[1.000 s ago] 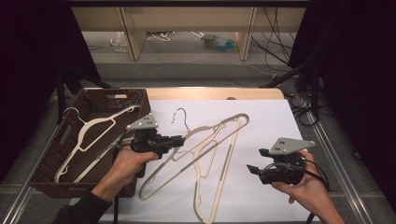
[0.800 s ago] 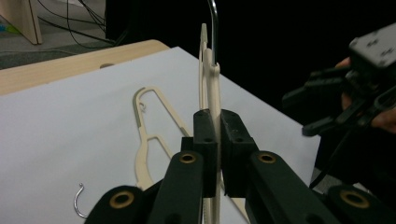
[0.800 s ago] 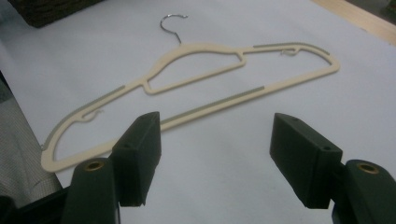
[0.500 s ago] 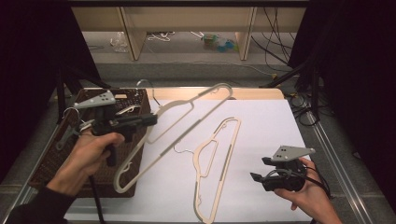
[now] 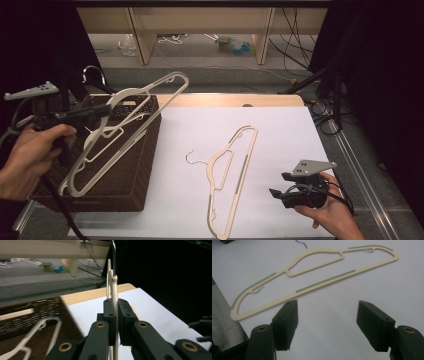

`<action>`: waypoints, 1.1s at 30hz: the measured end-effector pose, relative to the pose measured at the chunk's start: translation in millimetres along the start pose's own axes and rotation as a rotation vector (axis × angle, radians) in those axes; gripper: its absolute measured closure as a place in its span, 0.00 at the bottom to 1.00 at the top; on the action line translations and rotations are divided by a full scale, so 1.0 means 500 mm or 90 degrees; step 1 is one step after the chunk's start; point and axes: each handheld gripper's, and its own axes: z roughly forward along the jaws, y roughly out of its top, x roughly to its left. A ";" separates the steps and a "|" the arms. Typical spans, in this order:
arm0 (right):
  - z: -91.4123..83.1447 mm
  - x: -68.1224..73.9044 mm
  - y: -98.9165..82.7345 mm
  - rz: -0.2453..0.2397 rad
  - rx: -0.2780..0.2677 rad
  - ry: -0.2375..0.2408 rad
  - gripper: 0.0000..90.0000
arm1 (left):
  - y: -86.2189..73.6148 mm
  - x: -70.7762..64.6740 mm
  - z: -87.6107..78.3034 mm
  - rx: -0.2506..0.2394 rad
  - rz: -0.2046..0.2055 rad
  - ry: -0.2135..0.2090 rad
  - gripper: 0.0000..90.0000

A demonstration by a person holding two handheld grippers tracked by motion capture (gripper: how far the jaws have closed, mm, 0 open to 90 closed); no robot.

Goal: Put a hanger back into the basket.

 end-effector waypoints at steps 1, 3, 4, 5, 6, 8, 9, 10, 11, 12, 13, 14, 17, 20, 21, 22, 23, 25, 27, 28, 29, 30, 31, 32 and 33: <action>0.000 0.000 -0.001 0.003 0.005 0.002 0.39 | -0.001 0.009 -0.005 -0.002 -0.006 0.006 0.96; 0.005 0.000 -0.005 0.007 -0.006 -0.005 0.39 | -0.004 0.034 -0.019 -0.011 -0.015 0.025 0.96; 0.004 -0.004 -0.005 -0.007 0.002 0.000 0.39 | -0.006 0.045 -0.025 -0.010 -0.017 0.033 0.96; 0.004 -0.005 -0.006 -0.008 0.003 0.000 0.39 | -0.007 0.055 -0.030 -0.009 -0.019 0.042 0.96; 0.006 -0.003 -0.008 0.001 0.000 -0.002 0.39 | -0.009 0.065 -0.035 -0.006 -0.020 0.050 0.96; 0.006 -0.004 -0.009 0.001 0.007 0.002 0.39 | -0.012 0.087 -0.045 -0.008 -0.026 0.070 0.96; 0.007 -0.004 -0.010 0.002 0.008 0.001 0.39 | -0.013 0.094 -0.049 -0.009 -0.028 0.076 0.96; 0.007 -0.004 -0.010 0.001 0.008 0.000 0.39 | -0.014 0.103 -0.053 -0.009 -0.026 0.084 0.96; 0.008 -0.003 -0.010 0.007 0.008 -0.001 0.39 | -0.015 0.112 -0.058 -0.008 -0.026 0.091 0.96; 0.010 -0.002 -0.011 0.012 0.003 -0.003 0.39 | -0.016 0.120 -0.062 -0.008 -0.029 0.094 0.96; 0.010 -0.002 -0.011 0.012 0.003 -0.003 0.39 | -0.018 0.129 -0.066 -0.006 -0.030 0.100 0.96; 0.011 -0.003 -0.012 0.005 0.000 -0.003 0.39 | -0.020 0.136 -0.069 -0.004 -0.030 0.104 0.96; 0.007 -0.005 -0.012 0.006 0.015 0.002 0.39 | -0.030 0.156 -0.075 0.006 -0.031 0.106 0.96; 0.008 -0.006 -0.013 0.008 0.012 0.002 0.39 | -0.042 0.169 -0.077 0.019 -0.030 0.100 0.96; 0.008 -0.007 -0.013 0.008 0.012 0.002 0.39 | -0.045 0.173 -0.077 0.023 -0.027 0.101 0.96; 0.011 -0.006 -0.015 0.008 0.003 -0.003 0.39 | -0.049 0.178 -0.076 0.025 -0.026 0.095 0.96; 0.012 -0.005 -0.015 0.011 0.005 -0.001 0.39 | -0.051 0.181 -0.074 0.029 -0.020 0.094 0.96; 0.013 -0.005 -0.015 0.010 0.005 -0.002 0.39 | -0.054 0.189 -0.069 0.041 -0.011 0.087 0.96; 0.014 -0.004 -0.015 0.013 0.007 -0.001 0.39 | -0.056 0.196 -0.063 0.051 -0.004 0.090 0.96; 0.014 -0.005 -0.015 0.009 0.005 -0.001 0.39 | -0.057 0.200 -0.059 0.059 0.000 0.089 0.96; 0.014 -0.005 -0.015 0.010 0.006 -0.001 0.39 | -0.059 0.203 -0.054 0.066 0.003 0.090 0.96; 0.014 -0.005 -0.015 0.010 0.007 -0.001 0.39 | -0.060 0.208 -0.050 0.074 0.005 0.083 0.96; 0.014 -0.004 -0.015 0.013 0.007 -0.001 0.39 | -0.062 0.213 -0.045 0.078 0.002 0.074 0.95; 0.014 -0.005 -0.015 0.012 0.007 -0.002 0.39 | -0.064 0.217 -0.041 0.083 -0.002 0.074 0.96; 0.014 -0.005 -0.016 0.014 0.008 -0.002 0.39 | -0.066 0.220 -0.039 0.085 -0.003 0.070 0.96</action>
